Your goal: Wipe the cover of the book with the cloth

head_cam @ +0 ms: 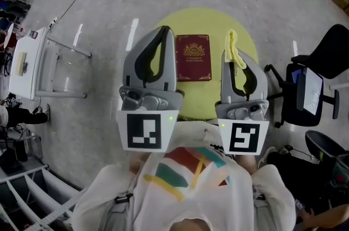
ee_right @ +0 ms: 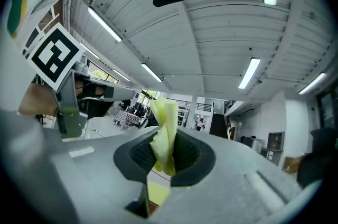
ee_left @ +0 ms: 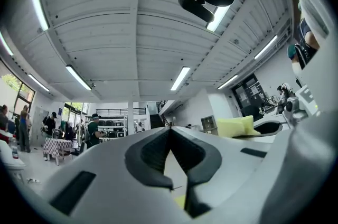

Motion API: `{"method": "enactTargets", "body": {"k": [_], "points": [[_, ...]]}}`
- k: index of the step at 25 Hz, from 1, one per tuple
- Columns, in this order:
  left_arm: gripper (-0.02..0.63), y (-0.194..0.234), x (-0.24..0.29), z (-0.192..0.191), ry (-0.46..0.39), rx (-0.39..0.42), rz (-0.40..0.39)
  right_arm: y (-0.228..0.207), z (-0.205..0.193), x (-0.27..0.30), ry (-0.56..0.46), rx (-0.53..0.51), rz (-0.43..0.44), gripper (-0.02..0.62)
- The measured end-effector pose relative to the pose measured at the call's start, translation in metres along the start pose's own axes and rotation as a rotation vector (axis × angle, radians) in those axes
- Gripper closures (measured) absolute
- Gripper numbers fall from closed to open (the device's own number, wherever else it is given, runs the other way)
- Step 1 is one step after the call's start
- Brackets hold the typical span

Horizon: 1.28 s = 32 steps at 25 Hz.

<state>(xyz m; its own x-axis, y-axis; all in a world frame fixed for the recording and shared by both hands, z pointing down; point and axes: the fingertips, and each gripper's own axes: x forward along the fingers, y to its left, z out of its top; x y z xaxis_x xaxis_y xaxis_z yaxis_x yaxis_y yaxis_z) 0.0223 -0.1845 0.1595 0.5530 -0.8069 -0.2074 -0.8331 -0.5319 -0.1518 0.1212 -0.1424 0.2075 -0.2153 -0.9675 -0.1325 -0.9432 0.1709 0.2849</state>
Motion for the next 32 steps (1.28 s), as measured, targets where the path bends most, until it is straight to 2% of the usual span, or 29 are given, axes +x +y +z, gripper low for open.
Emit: {"method": "enactTargets", "body": {"k": [12,32], "points": [[0.591,-0.006,-0.003,-0.002,0.024,0.018,0.003,-0.006,-0.003,-0.007,0.010,0.023,-0.015,0.567],[0.592,0.000,-0.010,0.012,-0.001,0.042,0.025,-0.010,0.007,-0.012,-0.010,0.009,-0.016,0.568]]}}
